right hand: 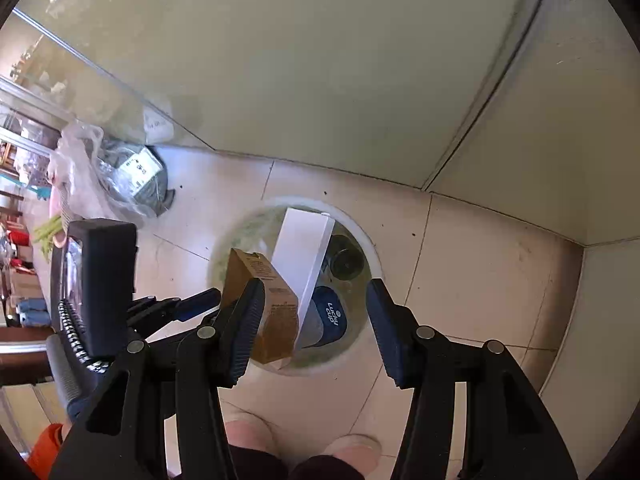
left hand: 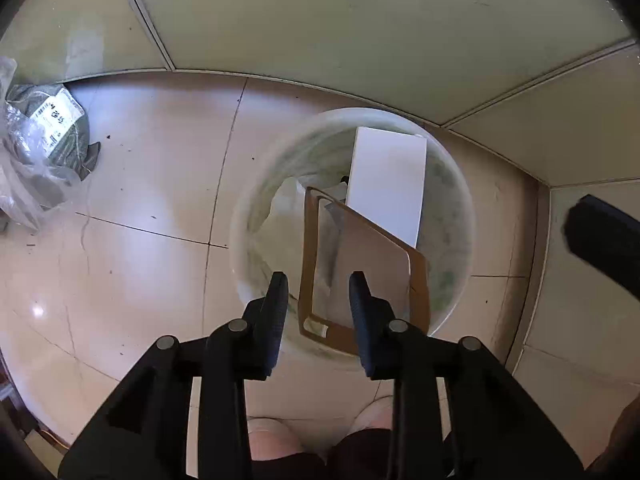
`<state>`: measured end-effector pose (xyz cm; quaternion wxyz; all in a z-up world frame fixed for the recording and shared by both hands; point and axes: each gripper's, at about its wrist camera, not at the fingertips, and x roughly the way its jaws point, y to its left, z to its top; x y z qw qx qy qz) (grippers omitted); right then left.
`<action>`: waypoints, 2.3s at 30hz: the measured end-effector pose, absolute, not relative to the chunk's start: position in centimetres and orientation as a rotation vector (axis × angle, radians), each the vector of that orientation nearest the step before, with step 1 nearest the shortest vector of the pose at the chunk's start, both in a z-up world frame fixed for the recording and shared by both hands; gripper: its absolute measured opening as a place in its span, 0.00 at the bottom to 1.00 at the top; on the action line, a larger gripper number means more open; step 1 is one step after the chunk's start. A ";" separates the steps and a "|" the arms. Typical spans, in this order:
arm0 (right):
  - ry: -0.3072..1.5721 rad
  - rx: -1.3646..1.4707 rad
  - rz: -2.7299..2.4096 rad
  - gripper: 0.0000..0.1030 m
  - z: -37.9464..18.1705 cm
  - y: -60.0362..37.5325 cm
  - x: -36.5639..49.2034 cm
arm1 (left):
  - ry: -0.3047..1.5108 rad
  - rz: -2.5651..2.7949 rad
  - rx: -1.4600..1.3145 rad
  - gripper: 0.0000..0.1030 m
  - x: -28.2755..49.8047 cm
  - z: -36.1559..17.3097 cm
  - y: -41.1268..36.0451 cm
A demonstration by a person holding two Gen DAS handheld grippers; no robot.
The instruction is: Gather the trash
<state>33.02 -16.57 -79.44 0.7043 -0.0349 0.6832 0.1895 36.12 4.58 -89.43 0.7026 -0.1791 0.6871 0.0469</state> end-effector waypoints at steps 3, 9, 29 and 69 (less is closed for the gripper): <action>1.500 -0.067 0.418 0.48 -77.4 -16.7 32.9 | 1.532 0.132 -0.365 0.29 35.8 -87.2 4.4; 1.453 -0.061 0.411 0.48 -69.2 -16.7 32.6 | 1.470 0.191 -0.338 0.29 34.7 -76.3 5.3; 0.856 0.016 0.407 0.48 -15.9 -21.4 24.2 | 0.815 0.164 -0.240 0.29 24.2 -16.5 3.5; 0.498 0.023 0.151 1.00 -0.3 -14.9 1.4 | 0.448 0.034 -0.107 1.00 -0.2 1.7 4.8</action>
